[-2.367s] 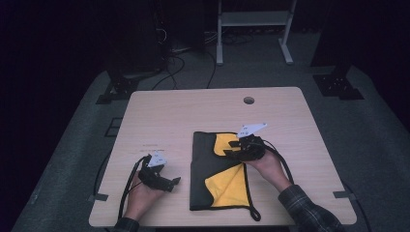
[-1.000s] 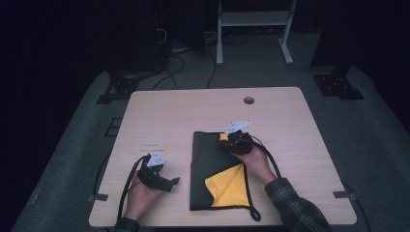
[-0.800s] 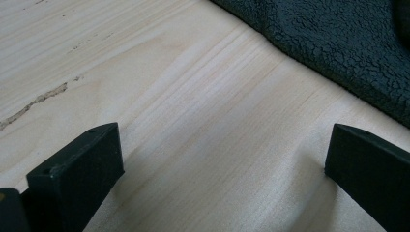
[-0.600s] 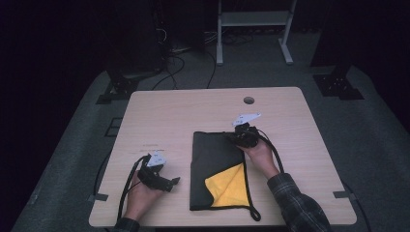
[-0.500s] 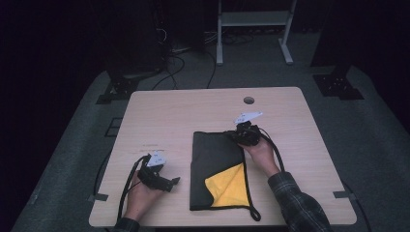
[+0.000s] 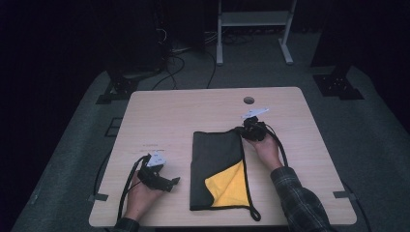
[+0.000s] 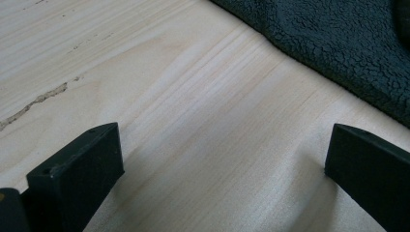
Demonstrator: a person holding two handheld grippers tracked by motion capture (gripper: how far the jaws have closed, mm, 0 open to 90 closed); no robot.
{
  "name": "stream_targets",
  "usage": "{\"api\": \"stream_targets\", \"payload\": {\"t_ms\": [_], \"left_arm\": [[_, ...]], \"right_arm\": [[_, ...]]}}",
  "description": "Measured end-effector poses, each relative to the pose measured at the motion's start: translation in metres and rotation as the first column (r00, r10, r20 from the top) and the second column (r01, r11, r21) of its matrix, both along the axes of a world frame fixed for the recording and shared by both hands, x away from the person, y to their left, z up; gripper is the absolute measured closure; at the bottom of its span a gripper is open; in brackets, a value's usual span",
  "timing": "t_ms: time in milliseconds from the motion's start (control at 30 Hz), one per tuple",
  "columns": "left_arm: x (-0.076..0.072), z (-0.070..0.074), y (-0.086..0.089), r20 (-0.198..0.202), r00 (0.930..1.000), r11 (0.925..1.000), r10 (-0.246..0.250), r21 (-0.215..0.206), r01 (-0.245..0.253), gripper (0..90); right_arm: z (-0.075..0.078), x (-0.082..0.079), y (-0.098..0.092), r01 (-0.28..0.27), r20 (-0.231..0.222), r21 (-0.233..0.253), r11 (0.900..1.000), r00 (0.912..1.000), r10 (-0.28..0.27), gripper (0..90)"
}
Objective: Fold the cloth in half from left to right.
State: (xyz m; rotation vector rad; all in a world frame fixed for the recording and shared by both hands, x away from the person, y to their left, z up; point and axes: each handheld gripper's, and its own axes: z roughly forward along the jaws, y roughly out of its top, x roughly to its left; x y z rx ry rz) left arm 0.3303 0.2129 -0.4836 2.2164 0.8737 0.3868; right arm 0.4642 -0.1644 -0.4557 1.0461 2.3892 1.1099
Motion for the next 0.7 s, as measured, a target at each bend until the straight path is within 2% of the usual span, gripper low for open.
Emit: {"api": "stream_targets", "payload": {"t_ms": [200, 300, 467, 533, 600, 700], "left_arm": [[0.0, 0.0, 0.0, 0.0, 1.0, 1.0, 0.0, 0.0, 0.0, 0.0], [0.0, 0.0, 0.0, 0.0, 1.0, 1.0, 0.0, 0.0, 0.0, 0.0], [0.0, 0.0, 0.0, 0.0, 1.0, 1.0, 0.0, 0.0, 0.0, 0.0], [0.0, 0.0, 0.0, 0.0, 1.0, 1.0, 0.0, 0.0, 0.0, 0.0], [0.0, 0.0, 0.0, 0.0, 1.0, 1.0, 0.0, 0.0, 0.0, 0.0], [0.0, 0.0, 0.0, -0.001, 1.0, 1.0, 0.0, 0.001, 0.0, 0.0]], "right_arm": [[-0.015, 0.006, -0.003, 0.023, -0.025, -0.024, 0.999, 0.9994, -0.023, 84.0], [-0.016, 0.007, -0.006, 0.042, -0.025, -0.013, 0.999, 0.9988, -0.043, 76.2], [-0.012, 0.007, -0.012, 0.078, -0.014, -0.005, 0.997, 0.9969, -0.078, 65.3], [-0.008, 0.006, -0.016, 0.086, -0.018, 0.02, 0.996, 0.9962, -0.086, 64.4], [-0.003, 0.004, -0.019, 0.095, -0.003, 0.025, 0.995, 0.9955, -0.095, 63.8], [0.003, -0.002, -0.025, 0.077, -0.011, 0.062, 0.995, 0.997, -0.077, 63.3]]}}
